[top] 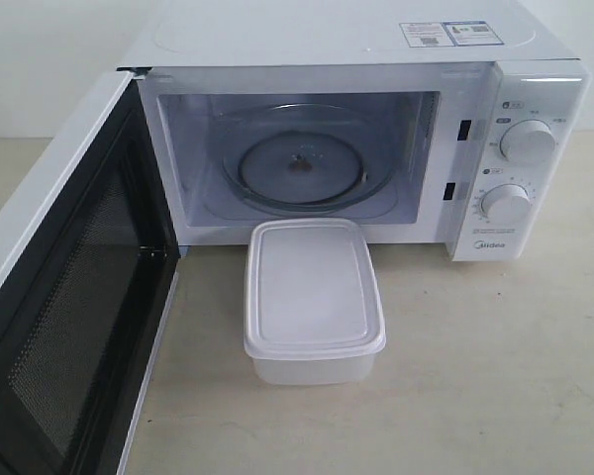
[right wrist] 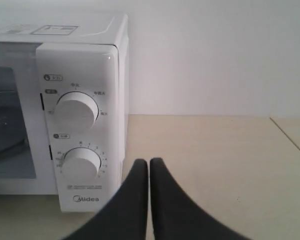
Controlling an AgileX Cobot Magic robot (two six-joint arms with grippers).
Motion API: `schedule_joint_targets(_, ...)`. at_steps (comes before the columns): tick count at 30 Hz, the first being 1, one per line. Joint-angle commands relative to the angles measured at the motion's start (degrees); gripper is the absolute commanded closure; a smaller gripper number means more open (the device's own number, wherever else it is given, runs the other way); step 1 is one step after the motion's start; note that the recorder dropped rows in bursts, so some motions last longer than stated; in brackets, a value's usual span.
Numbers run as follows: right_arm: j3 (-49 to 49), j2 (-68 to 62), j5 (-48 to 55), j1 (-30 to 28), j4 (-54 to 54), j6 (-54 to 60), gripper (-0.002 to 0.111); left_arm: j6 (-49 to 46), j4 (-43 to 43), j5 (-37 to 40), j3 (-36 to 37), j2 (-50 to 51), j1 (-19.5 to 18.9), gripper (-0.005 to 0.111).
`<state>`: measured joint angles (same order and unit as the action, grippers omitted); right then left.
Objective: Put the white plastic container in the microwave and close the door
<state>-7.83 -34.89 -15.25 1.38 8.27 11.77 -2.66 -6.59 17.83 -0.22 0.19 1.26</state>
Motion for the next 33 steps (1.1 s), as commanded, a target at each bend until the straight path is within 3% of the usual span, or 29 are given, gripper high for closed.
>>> schedule_joint_targets(1,-0.3,-3.7,-8.4,-0.2,0.2,-0.5,0.108,0.1,-0.3,-0.3,0.2,-0.2,-0.2,0.102)
schedule_joint_targets(7,-0.3,-4.2,-9.7,-0.2,0.2,-16.6,0.108,0.1,-0.3,-0.3,0.2,-0.2,-0.2,0.102)
schedule_joint_targets(13,-0.3,-8.9,-11.4,-0.2,0.1,-15.7,0.108,0.1,-0.3,-0.3,0.2,-0.2,-0.2,0.102)
schedule_joint_targets(17,-0.3,-16.9,-13.9,-0.2,-6.1,-14.7,0.108,0.1,-0.3,-0.3,0.2,-0.2,-0.2,0.102)
schedule_joint_targets(22,-0.3,-30.7,-23.8,-0.2,-16.0,-14.9,0.108,0.1,-0.3,-0.3,0.2,-0.2,-0.2,0.102)
schedule_joint_targets(33,-0.3,-55.5,-43.3,-0.2,-18.6,-15.9,0.108,0.1,-0.3,-0.3,0.2,-0.2,-0.2,0.102)
